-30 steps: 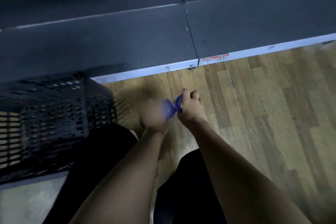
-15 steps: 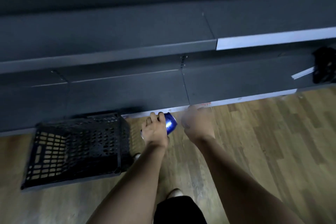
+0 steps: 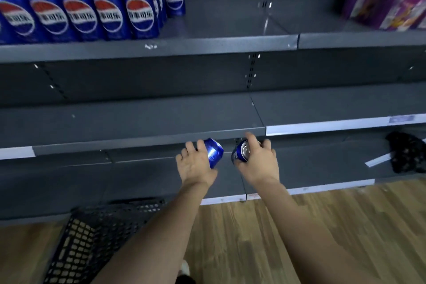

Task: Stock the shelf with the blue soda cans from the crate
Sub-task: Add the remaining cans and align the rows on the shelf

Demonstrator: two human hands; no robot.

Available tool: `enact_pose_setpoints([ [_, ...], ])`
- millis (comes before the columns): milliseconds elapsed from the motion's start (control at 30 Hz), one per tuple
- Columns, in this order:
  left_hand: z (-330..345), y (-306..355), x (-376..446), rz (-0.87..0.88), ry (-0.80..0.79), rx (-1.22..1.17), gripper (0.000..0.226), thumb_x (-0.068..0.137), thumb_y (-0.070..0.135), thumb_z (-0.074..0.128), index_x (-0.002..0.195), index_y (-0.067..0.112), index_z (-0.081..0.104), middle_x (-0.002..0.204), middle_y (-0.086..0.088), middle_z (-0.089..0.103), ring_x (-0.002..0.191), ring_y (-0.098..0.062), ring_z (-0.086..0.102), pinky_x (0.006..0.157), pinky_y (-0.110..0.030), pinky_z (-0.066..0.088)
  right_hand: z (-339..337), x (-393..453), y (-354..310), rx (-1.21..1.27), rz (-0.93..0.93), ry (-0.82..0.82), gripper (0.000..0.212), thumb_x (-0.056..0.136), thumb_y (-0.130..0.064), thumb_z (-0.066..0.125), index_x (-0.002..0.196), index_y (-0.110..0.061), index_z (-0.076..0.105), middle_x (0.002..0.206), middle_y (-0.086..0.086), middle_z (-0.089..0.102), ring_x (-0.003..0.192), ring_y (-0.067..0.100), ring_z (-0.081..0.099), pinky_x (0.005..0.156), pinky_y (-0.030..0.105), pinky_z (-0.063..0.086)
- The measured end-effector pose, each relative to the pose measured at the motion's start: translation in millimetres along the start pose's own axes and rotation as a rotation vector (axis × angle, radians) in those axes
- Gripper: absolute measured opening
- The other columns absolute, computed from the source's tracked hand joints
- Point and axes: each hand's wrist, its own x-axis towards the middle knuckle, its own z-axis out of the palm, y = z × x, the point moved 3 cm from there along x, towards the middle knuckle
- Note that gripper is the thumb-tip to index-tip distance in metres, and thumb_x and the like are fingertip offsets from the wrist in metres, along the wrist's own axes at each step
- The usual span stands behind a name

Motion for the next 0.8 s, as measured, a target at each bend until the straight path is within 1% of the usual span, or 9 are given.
enact_pose_setpoints([
  [100,-40.8,-0.7,17.3,-0.021,0.074,-0.026,0.075,0.069,0.044,0.073,0.127,0.016,0.034,0.124,-0.009,0.042,0.113,-0.027,0.048,0.094,-0.035,0.034,-31.3,8.0,-22.0,0.066,-0.051,0.080,0.082,0.080,-0.026,0.071,0.147,-0.032,0.025,0.131,0.013,0.040,0.116,0.035,0.044,0.098,0.036,0.040],
  [167,-67.9,-1.0,29.4,-0.068,0.094,-0.091,0.078,0.066,0.043,0.075,0.128,0.017,0.034,0.124,-0.008,0.042,0.113,-0.027,0.049,0.094,-0.035,0.034,-48.3,11.4,-36.2,0.103,-0.087,0.153,0.081,0.077,-0.023,0.074,0.143,-0.023,0.027,0.126,0.015,0.045,0.112,0.037,0.048,0.096,0.039,0.041],
  [233,-94.7,-0.1,41.0,-0.119,0.116,-0.181,0.078,0.064,0.042,0.077,0.125,0.016,0.036,0.123,-0.009,0.043,0.112,-0.028,0.050,0.093,-0.035,0.034,-62.8,15.3,-49.6,0.142,-0.127,0.217,0.074,0.074,-0.020,0.075,0.134,-0.018,0.031,0.123,0.015,0.049,0.108,0.037,0.049,0.092,0.042,0.043],
  [300,-118.1,0.3,49.0,-0.139,0.143,-0.240,0.077,0.062,0.041,0.078,0.122,0.016,0.037,0.122,-0.009,0.044,0.110,-0.029,0.051,0.093,-0.036,0.035,-75.3,19.8,-62.0,0.163,-0.161,0.246,0.065,0.074,-0.020,0.074,0.127,-0.019,0.036,0.121,0.012,0.050,0.106,0.035,0.049,0.089,0.040,0.044],
  [400,-148.2,3.3,56.5,-0.143,0.184,-0.285,0.079,0.062,0.042,0.078,0.124,0.015,0.037,0.123,-0.010,0.044,0.111,-0.030,0.050,0.094,-0.036,0.035,-90.4,26.5,-81.4,0.202,-0.217,0.283,0.061,0.075,-0.020,0.072,0.125,-0.023,0.039,0.120,0.009,0.050,0.105,0.033,0.049,0.087,0.037,0.045],
  [467,-166.7,5.0,62.4,-0.157,0.188,-0.341,0.079,0.063,0.041,0.078,0.125,0.015,0.037,0.124,-0.010,0.044,0.112,-0.031,0.050,0.095,-0.037,0.036,-97.8,31.5,-93.8,0.291,-0.242,0.323,0.061,0.075,-0.017,0.072,0.126,-0.024,0.039,0.122,0.009,0.049,0.106,0.032,0.049,0.091,0.039,0.044],
  [567,-196.5,7.0,78.4,-0.197,0.193,-0.530,0.077,0.063,0.040,0.077,0.123,0.012,0.039,0.124,-0.010,0.045,0.111,-0.030,0.052,0.091,-0.037,0.041,-108.9,42.3,-112.9,0.408,-0.294,0.391,0.065,0.075,-0.012,0.073,0.130,-0.022,0.041,0.126,0.010,0.047,0.111,0.029,0.048,0.096,0.037,0.043],
  [667,-225.8,11.5,104.3,-0.161,0.220,-0.638,0.075,0.062,0.038,0.076,0.121,0.010,0.039,0.124,-0.009,0.049,0.110,-0.029,0.052,0.089,-0.037,0.045,-121.0,60.8,-133.7,0.468,-0.370,0.468,0.067,0.074,-0.011,0.074,0.132,-0.022,0.043,0.127,0.009,0.047,0.113,0.027,0.045,0.099,0.036,0.041],
  [800,-253.2,19.3,144.6,-0.090,0.266,-0.763,0.081,0.061,0.037,0.076,0.123,0.013,0.028,0.123,-0.007,0.051,0.107,-0.032,0.054,0.090,-0.041,0.047,-136.1,92.2,-160.4,0.532,-0.444,0.524,0.069,0.076,-0.012,0.073,0.136,-0.028,0.043,0.128,0.006,0.046,0.118,0.022,0.041,0.100,0.030,0.038],
])
